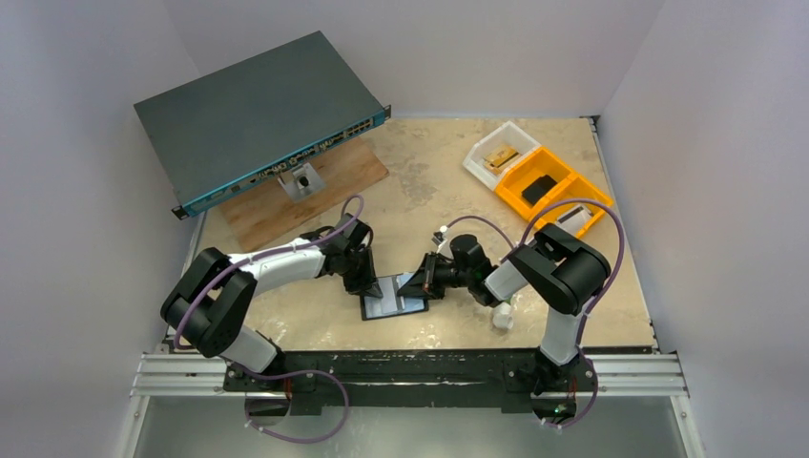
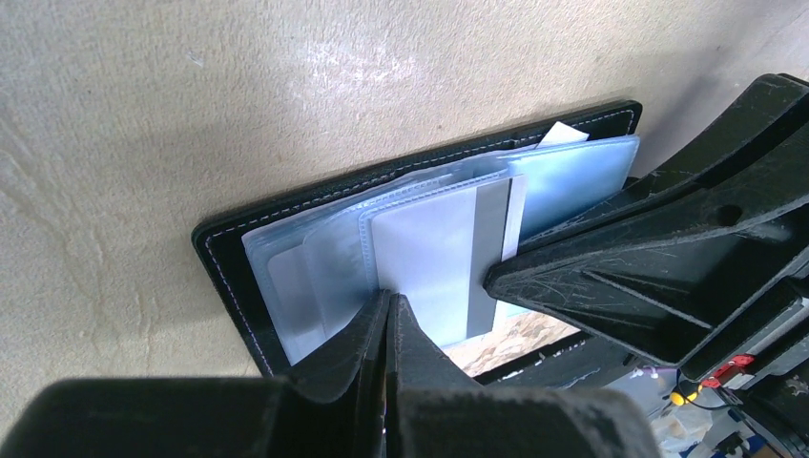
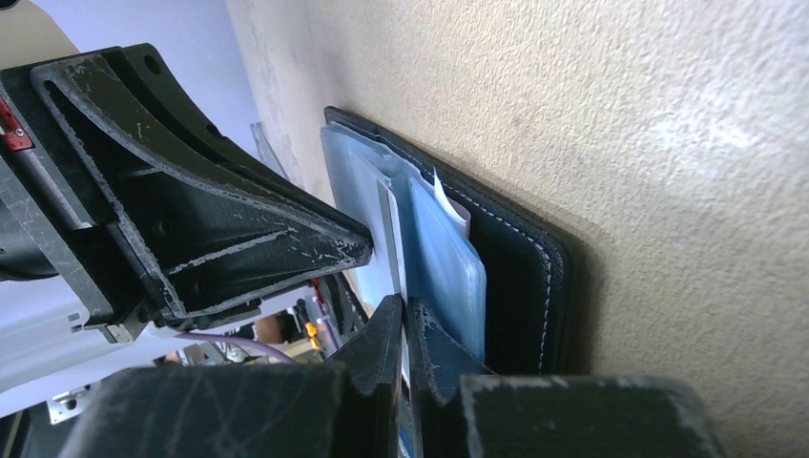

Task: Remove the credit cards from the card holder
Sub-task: Remove the credit card from the card holder.

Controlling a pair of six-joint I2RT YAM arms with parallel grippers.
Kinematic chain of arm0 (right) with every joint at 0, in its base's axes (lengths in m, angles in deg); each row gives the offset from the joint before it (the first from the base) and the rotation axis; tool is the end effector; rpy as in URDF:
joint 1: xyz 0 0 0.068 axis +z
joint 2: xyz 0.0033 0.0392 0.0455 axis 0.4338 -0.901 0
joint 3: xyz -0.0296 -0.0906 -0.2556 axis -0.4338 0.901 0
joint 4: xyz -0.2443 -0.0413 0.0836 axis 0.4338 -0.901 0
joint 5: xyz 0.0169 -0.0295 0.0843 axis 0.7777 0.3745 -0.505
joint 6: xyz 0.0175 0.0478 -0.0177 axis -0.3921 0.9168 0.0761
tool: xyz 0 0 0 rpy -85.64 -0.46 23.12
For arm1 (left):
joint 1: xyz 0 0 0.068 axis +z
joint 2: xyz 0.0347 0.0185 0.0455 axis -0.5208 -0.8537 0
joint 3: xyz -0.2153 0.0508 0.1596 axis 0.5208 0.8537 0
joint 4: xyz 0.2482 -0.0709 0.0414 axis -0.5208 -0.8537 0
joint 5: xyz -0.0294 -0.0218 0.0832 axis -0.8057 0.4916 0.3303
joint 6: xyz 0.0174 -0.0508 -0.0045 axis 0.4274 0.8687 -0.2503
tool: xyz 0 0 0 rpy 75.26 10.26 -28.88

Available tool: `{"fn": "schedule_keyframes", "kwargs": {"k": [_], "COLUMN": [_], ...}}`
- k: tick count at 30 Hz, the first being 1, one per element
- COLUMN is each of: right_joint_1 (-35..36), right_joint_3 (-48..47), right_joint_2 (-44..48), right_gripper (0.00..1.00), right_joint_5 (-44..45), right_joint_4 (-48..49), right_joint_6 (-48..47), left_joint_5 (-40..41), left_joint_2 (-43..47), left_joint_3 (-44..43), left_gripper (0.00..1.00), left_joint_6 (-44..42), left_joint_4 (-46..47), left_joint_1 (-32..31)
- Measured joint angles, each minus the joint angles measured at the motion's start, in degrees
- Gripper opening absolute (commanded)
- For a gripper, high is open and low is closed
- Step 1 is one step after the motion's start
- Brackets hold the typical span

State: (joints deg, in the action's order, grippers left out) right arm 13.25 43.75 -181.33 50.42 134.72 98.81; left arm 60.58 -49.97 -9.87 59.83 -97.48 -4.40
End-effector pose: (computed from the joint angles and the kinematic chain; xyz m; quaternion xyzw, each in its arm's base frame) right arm 0.2126 0.1978 0.0872 0.0654 0.8402 0.5332 0.0743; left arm 0.2111 -0.1630 0.1488 -0.1001 0.9675 -0.2234 0.0633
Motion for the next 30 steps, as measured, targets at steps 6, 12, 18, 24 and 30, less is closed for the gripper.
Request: {"fn": "schedule_keyframes", "kwargs": {"k": [6,12,18,24,30], "right_joint_1": [-0.17,-0.79,-1.86,-2.78,-2.97], "right_joint_3": [0.44,1.16,2.21,2.84,2.51], "right_joint_2": [0.0,0.24,1.97,2.12,1.95], "right_gripper": [0.0,0.0,0.0,0.14,0.21], "right_joint_5": [-0.04,0.09,0.5,0.48,-0.02], "right_joint_4": [0.66,0.76,-0.42,-0.74,0.24], "right_joint_6": [0.0,-0.2,-1.03,-1.18,-1.31], "left_joint_5": [0.02,0.04,0.15,0.17,0.15], "left_joint_2": [0.02,-0.04,-0.07,-0.02,0.0], "left_joint_3": [0.0,0.02,0.02,0.24,0.28], "left_gripper": [0.0,0.0,0.0,0.0,0.0], "left_joint_6": [0.0,0.07,0.31,0.98,1.03], "left_joint_4": [-0.04,0.28,0.33,0.44,0.63], "left_joint_1": [0.04,0.04,0.07,0.15,0.15]}}
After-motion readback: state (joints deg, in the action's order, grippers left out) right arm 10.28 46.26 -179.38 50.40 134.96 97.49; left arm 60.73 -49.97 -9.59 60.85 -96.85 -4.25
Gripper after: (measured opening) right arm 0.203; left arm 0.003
